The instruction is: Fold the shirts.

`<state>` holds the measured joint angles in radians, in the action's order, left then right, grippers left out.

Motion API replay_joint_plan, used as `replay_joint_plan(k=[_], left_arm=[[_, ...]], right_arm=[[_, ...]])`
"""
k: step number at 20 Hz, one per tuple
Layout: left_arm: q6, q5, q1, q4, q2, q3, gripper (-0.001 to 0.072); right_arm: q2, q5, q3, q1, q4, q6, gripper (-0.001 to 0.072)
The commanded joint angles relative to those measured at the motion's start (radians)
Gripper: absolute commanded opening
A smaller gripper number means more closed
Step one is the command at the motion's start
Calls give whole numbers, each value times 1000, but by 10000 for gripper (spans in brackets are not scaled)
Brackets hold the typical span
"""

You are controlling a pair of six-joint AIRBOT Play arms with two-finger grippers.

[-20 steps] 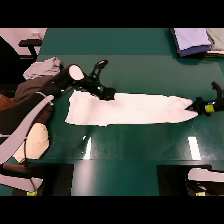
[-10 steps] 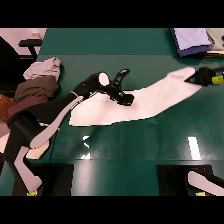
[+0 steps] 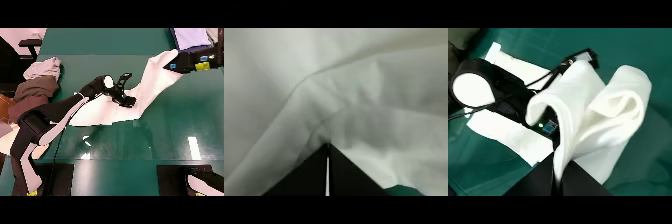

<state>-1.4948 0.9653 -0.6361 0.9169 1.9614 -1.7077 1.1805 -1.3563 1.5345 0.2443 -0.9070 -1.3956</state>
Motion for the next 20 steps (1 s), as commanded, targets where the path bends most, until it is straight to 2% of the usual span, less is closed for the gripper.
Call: replay_joint_plan(k=[1,3,6,10,11,12,13,14,17,20], left_arm=[[-21,32,26,84,-36,-18,21],[-44,65,93,185,-126,-19,21],[-35,142,248,283,-309,-19,22],[-14,200,458,370,-544,-19,22],[-15,204,503,389,-592,-19,22],[-15,207,541,398,-631,-19,22],[-15,214,571,397,-660,-19,23],[-15,225,596,397,-684,-19,22],[-15,256,623,397,-708,-19,23],[-14,289,622,388,-708,-18,22]], right_arm=[[-1,75,6,94,4,-11,12],[9,107,6,140,56,-10,12],[85,181,6,257,141,16,12],[269,416,11,494,164,71,27],[326,455,36,541,163,110,137],[391,466,81,581,164,144,306],[447,446,134,608,164,147,407],[499,404,192,623,162,148,465],[565,220,300,595,66,121,459],[507,124,223,495,-77,68,458]])
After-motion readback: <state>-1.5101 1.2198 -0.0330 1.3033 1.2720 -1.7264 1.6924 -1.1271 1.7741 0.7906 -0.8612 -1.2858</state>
